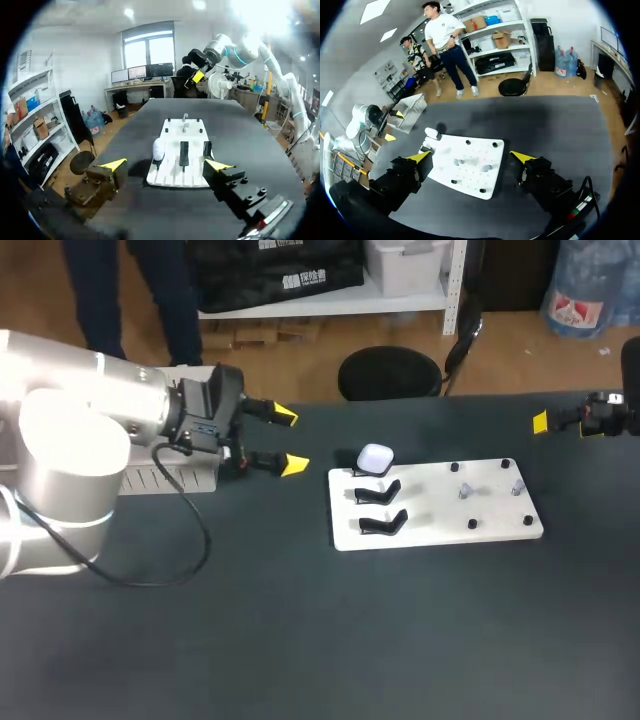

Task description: Pick up each earbud case from the left stands, insert the matching earbuds, close the lid, and place the case in the box.

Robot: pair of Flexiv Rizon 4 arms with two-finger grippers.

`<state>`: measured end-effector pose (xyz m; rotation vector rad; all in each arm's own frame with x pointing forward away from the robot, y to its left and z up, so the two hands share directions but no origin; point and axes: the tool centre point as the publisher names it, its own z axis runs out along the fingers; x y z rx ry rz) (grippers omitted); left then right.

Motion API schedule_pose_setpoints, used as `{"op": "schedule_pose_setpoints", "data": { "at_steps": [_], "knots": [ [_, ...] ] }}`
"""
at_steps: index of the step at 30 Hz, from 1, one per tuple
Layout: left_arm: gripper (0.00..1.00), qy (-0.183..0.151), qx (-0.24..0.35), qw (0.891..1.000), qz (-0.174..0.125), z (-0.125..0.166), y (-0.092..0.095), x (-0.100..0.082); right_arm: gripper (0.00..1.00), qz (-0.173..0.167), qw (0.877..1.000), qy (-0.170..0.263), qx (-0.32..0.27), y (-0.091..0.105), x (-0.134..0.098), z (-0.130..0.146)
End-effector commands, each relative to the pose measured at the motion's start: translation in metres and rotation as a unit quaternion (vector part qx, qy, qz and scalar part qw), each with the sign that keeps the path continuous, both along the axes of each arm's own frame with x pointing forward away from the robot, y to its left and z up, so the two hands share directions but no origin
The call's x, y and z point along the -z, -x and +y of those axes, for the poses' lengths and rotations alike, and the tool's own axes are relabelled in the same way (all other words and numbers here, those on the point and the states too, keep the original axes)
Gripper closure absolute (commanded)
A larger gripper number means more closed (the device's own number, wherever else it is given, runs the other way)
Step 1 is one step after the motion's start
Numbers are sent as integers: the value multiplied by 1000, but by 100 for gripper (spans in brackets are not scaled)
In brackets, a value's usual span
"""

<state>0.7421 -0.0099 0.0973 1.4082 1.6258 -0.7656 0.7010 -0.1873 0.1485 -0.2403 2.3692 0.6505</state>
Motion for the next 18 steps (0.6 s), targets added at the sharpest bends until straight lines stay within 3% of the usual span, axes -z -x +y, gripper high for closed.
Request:
{"op": "schedule_pose_setpoints", "data": {
  "at_steps": [1, 9, 18],
  "knots": [
    [0, 5, 1, 1000, -2, -10, -8, 10, 0, 0, 1000, 2, 2, 0, -1, 1],
    [0, 5, 1, 1000, -2, -10, -8, 10, 0, 0, 1000, 2, 2, 0, -1, 1],
    [0, 11, -6, 999, 35, -45, -28, 40, 0, 0, 1000, 2, 2, 0, -1, 1]
  ]
}}
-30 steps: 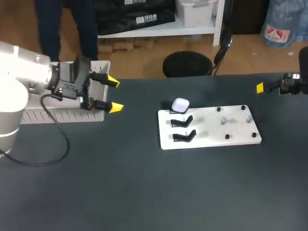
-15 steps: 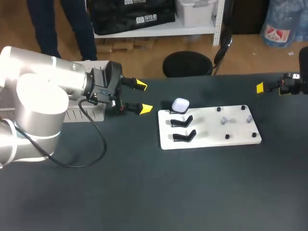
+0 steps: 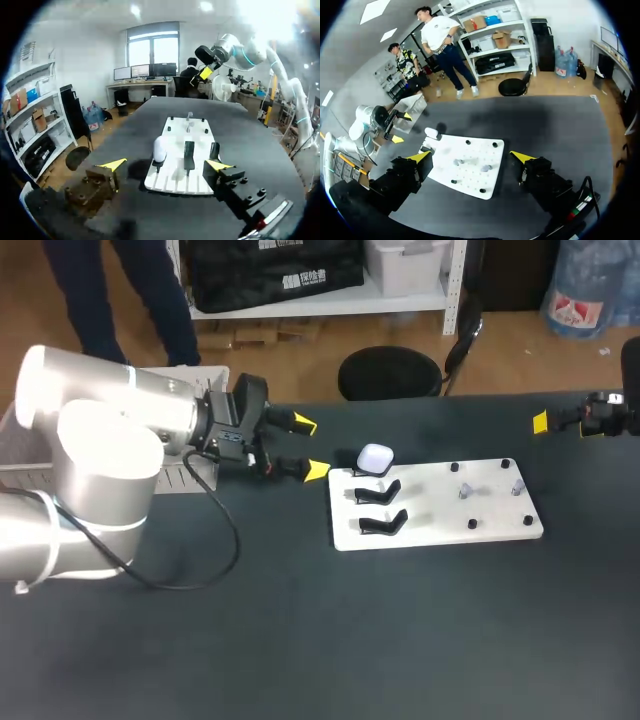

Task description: Pick up each earbud case from the left stands, insert the matching earbuds, close the lid, and place the case in the box.

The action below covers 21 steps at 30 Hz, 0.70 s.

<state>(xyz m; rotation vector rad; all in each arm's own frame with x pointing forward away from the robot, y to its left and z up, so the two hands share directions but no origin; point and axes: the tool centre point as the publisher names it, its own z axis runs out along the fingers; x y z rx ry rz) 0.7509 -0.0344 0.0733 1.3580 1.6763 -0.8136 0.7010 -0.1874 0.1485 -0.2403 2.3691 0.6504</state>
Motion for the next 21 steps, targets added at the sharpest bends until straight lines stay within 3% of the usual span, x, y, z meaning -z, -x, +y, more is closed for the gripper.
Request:
{"op": "schedule_pose_setpoints", "data": {
  "at_steps": [1, 16, 21],
  "knots": [
    [0, 1, 8, 1000, 6, -24, -20, 19, 0, 0, 1000, 2, 2, 0, -1, 1],
    [0, 11, 34, 999, 3, -54, -27, 37, 0, 0, 1000, 2, 2, 0, -1, 1],
    [0, 29, 55, 998, -3, -65, -27, 43, 0, 0, 1000, 2, 2, 0, -1, 1]
  ]
}}
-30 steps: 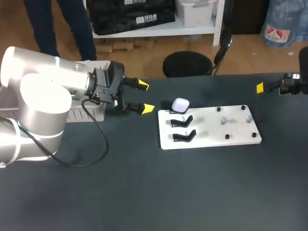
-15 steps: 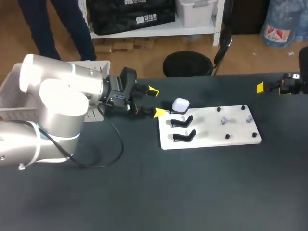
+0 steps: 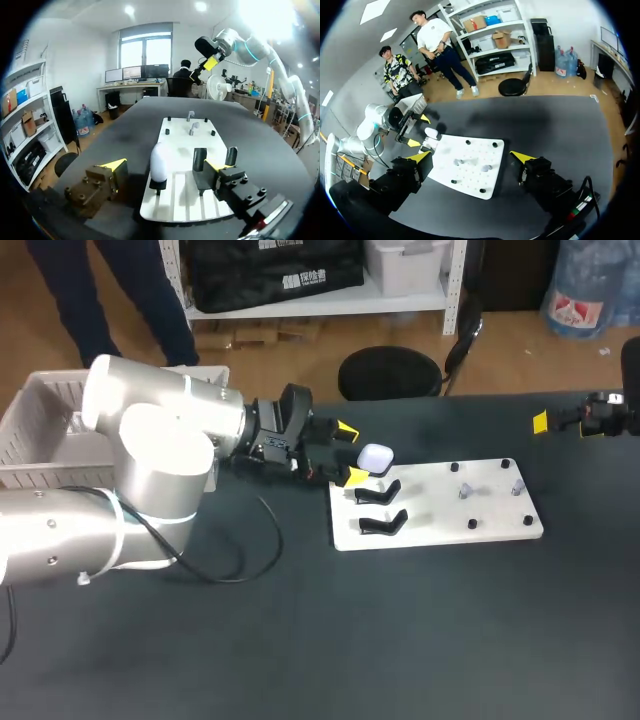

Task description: Pick up each earbud case from the left stands, insert the matching earbuds, close the lid, and place the case in the box.

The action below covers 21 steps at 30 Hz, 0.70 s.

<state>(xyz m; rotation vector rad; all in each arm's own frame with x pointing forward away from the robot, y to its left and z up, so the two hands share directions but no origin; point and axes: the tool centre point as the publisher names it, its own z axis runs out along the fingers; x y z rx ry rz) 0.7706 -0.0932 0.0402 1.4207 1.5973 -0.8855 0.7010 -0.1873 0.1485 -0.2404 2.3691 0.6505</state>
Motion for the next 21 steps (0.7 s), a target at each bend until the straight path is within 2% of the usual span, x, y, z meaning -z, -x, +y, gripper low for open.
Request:
{"op": "schedule_pose_setpoints", "data": {
  "at_steps": [1, 15, 18, 21],
  "knots": [
    [0, 12, 11, 1000, 1, -8, -8, 11, 0, 0, 1000, 2, 2, 0, -1, 1],
    [0, 18, 19, 1000, 12, -24, -17, 22, 0, 0, 1000, 2, 2, 0, -1, 1],
    [8, 17, 21, 1000, 15, -25, -17, 24, 0, 0, 1000, 2, 2, 0, -1, 1],
    [10, 21, 24, 999, 20, -25, -18, 26, 0, 0, 1000, 2, 2, 0, -1, 1]
  ]
}}
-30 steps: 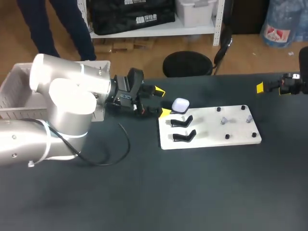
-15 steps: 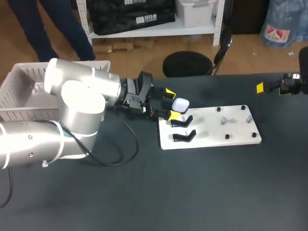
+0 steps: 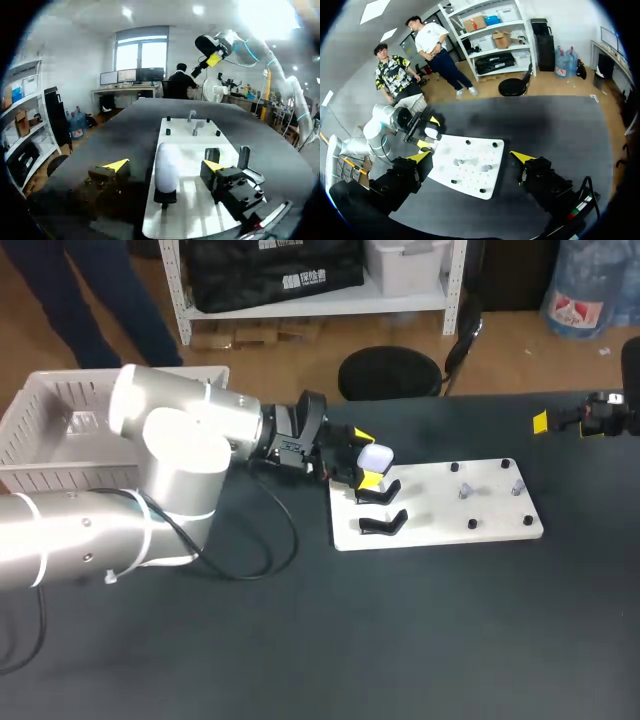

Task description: Pick up each earbud case from the left stands, insert the matching earbuds, close the lid, and place the case in the box.

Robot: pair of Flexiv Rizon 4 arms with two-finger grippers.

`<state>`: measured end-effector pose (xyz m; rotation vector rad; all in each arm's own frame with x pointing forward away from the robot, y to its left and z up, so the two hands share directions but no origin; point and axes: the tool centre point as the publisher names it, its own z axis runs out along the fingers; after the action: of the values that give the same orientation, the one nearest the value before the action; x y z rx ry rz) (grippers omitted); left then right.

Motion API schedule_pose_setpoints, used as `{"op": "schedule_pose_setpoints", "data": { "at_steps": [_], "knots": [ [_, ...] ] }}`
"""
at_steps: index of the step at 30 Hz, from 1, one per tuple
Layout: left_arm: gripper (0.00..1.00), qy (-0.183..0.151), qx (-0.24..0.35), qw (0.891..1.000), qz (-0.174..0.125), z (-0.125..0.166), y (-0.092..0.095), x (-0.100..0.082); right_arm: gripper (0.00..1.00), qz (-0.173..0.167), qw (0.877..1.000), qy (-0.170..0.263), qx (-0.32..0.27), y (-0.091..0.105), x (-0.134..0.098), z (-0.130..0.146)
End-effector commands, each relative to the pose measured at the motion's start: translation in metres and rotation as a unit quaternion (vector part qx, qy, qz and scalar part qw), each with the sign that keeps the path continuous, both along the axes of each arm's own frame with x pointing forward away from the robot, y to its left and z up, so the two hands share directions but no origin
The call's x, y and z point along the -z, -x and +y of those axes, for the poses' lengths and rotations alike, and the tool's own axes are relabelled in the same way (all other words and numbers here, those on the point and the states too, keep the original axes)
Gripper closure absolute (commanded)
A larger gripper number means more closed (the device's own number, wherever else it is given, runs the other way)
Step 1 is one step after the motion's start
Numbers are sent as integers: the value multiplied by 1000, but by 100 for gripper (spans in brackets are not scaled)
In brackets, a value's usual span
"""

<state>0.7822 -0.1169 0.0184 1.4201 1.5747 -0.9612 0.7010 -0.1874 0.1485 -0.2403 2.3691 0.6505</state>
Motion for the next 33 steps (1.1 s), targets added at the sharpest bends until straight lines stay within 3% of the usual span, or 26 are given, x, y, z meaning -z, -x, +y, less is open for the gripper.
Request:
{"op": "schedule_pose_setpoints", "data": {
  "at_steps": [1, 5, 7, 15, 20, 23, 30, 33],
  "knots": [
    [13, 2, 5, 1000, 4, -1, -7, 4, 0, 0, 1000, 2, 2, 0, -1, 1],
    [17, 4, 4, 1000, 5, -1, -8, 4, 0, 0, 1000, 2, 2, 0, -1, 1],
    [28, 4, 3, 1000, 6, -1, -8, 5, 0, 0, 1000, 2, 2, 0, -1, 1],
    [30, 7, 7, 1000, 9, -2, -8, 6, 0, 0, 1000, 2, 2, 0, -1, 1],
    [37, 5, 7, 1000, 11, -3, -8, 8, 0, 0, 1000, 2, 2, 0, -1, 1],
    [48, 7, 7, 1000, 12, -4, -8, 9, 0, 0, 1000, 2, 2, 0, -1, 1],
    [51, 8, 7, 1000, 15, -4, -7, 10, 0, 0, 1000, 2, 2, 0, -1, 1],
    [58, 10, 7, 1000, 15, -3, -7, 11, 0, 0, 1000, 2, 2, 0, -1, 1]
  ]
}}
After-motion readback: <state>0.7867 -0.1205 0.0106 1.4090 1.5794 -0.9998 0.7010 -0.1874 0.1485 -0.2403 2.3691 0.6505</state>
